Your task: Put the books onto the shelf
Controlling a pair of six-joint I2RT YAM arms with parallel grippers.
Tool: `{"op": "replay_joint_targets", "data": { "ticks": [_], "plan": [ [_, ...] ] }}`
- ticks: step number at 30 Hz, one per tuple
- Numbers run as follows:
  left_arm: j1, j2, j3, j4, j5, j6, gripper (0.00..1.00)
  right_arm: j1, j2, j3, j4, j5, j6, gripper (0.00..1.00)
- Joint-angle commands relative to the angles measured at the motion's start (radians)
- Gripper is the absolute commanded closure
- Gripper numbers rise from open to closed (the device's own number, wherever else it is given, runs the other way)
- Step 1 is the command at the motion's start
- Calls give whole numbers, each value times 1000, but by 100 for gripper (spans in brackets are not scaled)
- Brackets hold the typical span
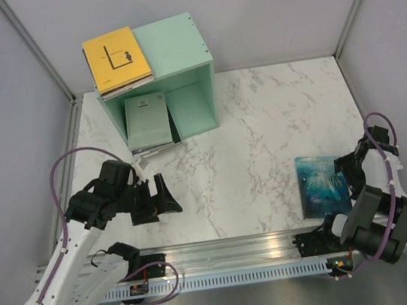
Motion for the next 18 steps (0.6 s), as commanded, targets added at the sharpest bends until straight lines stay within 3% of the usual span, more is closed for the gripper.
{"op": "replay_joint_targets", "data": {
  "ticks": [1, 9, 15, 18],
  "plan": [
    [-1, 7, 8, -9, 36, 60, 0, 1, -38, -110, 15, -36, 48, 2],
    [-1, 81, -21, 63, -21, -15, 0, 99, 77, -126, 153, -190, 57, 3],
    [-2, 225, -20, 227, -21, -100, 0, 313, 232, -46, 240, -275, 92, 3],
    [-4, 311, 9, 277, -41, -113, 0, 433, 221, -57, 274, -351, 181, 2]
  ]
}}
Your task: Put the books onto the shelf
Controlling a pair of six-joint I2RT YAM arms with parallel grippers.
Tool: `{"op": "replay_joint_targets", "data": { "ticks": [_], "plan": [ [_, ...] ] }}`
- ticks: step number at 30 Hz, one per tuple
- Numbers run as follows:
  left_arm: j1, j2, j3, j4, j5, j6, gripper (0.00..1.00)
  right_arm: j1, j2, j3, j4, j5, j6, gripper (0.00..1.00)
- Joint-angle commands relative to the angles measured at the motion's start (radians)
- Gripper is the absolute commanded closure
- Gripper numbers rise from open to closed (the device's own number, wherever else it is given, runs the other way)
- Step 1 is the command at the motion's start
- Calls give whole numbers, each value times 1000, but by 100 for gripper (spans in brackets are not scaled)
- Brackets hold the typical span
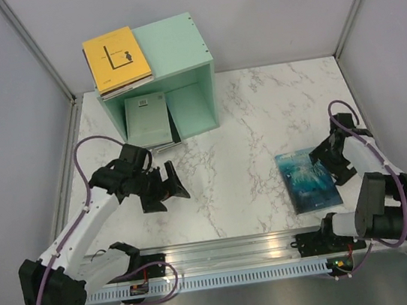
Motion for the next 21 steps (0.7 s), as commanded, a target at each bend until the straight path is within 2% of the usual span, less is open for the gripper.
{"op": "replay_joint_targets", "data": {
  "ticks": [1, 7, 10, 12, 14, 16, 18, 21],
  "plan": [
    [-6, 94, 39, 125, -25, -54, 0, 153, 81, -123, 233, -406, 207, 2],
    [-48, 200, 65, 213, -31, -85, 0, 328, -16, -126, 263, -514, 354, 3],
    [-101, 276, 75, 258, -42, -99, 0, 417, -65, -162, 446, -602, 492, 4],
    [-132, 332, 87, 284, -49, -114, 0, 454, -68, -163, 551, -671, 519, 5],
    [-173, 369, 107, 318, -60, -132, 0, 452, -56, -72, 482, -679, 398, 7],
    [-198, 415, 133, 333, -72, -142, 0, 438, -62, 45, 303, -594, 236, 6],
    [-201, 434, 150, 344, -91, -149, 0, 410, -73, 93, 194, -531, 163, 6],
    [-197, 461, 193, 346, -149, -123, 0, 347, -52, 151, 119, -471, 37, 6]
  ]
}}
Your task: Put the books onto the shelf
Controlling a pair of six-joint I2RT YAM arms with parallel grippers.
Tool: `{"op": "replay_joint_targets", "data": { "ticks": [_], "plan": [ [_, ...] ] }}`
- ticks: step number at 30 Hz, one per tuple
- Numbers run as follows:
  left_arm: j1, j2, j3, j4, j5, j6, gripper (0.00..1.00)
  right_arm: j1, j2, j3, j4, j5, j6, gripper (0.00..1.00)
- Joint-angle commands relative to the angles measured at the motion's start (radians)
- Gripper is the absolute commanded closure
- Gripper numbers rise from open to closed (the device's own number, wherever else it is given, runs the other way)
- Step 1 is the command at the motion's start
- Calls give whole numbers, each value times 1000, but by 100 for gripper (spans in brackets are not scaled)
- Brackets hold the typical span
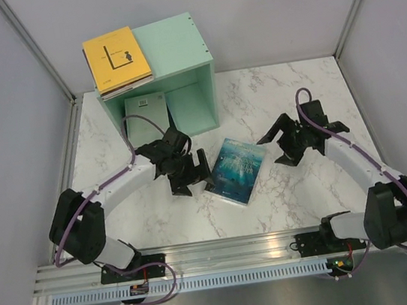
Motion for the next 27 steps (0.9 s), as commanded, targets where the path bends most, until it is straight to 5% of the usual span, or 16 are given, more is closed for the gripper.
{"op": "replay_joint_targets", "data": {
  "ticks": [1, 12, 27],
  "plan": [
    [8, 32, 99, 56, -90, -1, 0, -68, 5, 80, -127, 80, -186, 6],
    [39, 278, 242, 213, -164, 228, 0, -122, 123, -9, -60, 96, -312, 6],
    [-136, 360, 104, 423, 53, 64, 0, -123, 201, -105, 166, 33, -294, 6]
  ]
}}
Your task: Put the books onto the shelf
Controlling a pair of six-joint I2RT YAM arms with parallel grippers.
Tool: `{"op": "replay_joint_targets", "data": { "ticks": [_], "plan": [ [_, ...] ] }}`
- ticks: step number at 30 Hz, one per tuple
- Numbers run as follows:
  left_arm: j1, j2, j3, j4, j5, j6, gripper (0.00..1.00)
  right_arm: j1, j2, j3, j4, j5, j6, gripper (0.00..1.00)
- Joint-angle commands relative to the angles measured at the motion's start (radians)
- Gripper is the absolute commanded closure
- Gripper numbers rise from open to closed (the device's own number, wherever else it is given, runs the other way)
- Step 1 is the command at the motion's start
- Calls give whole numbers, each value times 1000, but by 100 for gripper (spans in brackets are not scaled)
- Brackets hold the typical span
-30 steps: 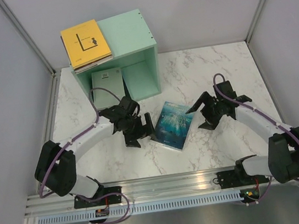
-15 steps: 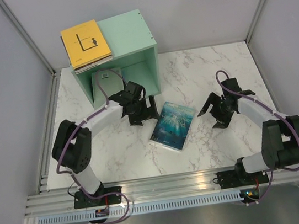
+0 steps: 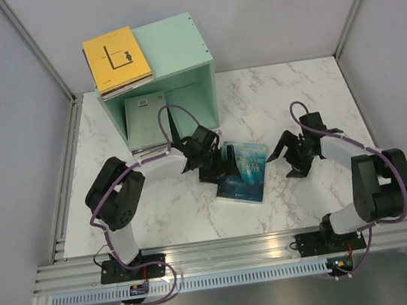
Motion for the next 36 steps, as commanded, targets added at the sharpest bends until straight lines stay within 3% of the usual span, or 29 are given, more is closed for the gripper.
{"op": "replay_joint_targets", "data": {
  "ticks": [1, 6, 11, 17, 20, 23, 26, 29, 30, 33, 36],
  "plan": [
    [-40, 0, -81, 91, 74, -82, 0, 1, 25, -54, 142, -60, -2, 6],
    [-27, 47, -96, 148, 117, -114, 0, 23, 94, -189, 464, -197, 63, 13],
    [9, 55, -170, 426, 266, -255, 0, 121, 148, -301, 596, -208, 134, 27],
    [43, 52, -234, 714, 384, -404, 0, 153, 131, -437, 621, -217, 133, 41],
    [46, 44, -274, 817, 392, -459, 0, 159, 145, -448, 601, -240, 114, 55],
    [51, 33, -300, 860, 389, -503, 0, 170, 162, -456, 598, -254, 116, 63],
    [51, 3, -299, 836, 373, -500, 3, 170, 146, -457, 578, -240, 110, 64],
    [51, -28, -296, 774, 369, -475, 28, 170, 130, -454, 541, -220, 99, 65],
    [51, -37, -293, 738, 369, -467, 53, 168, 125, -451, 535, -216, 96, 65],
    [52, -57, -282, 670, 381, -438, 97, 170, 87, -447, 510, -205, 93, 65],
    [51, -106, -296, 633, 370, -414, 98, 168, 41, -415, 447, -186, 74, 60]
  ]
}}
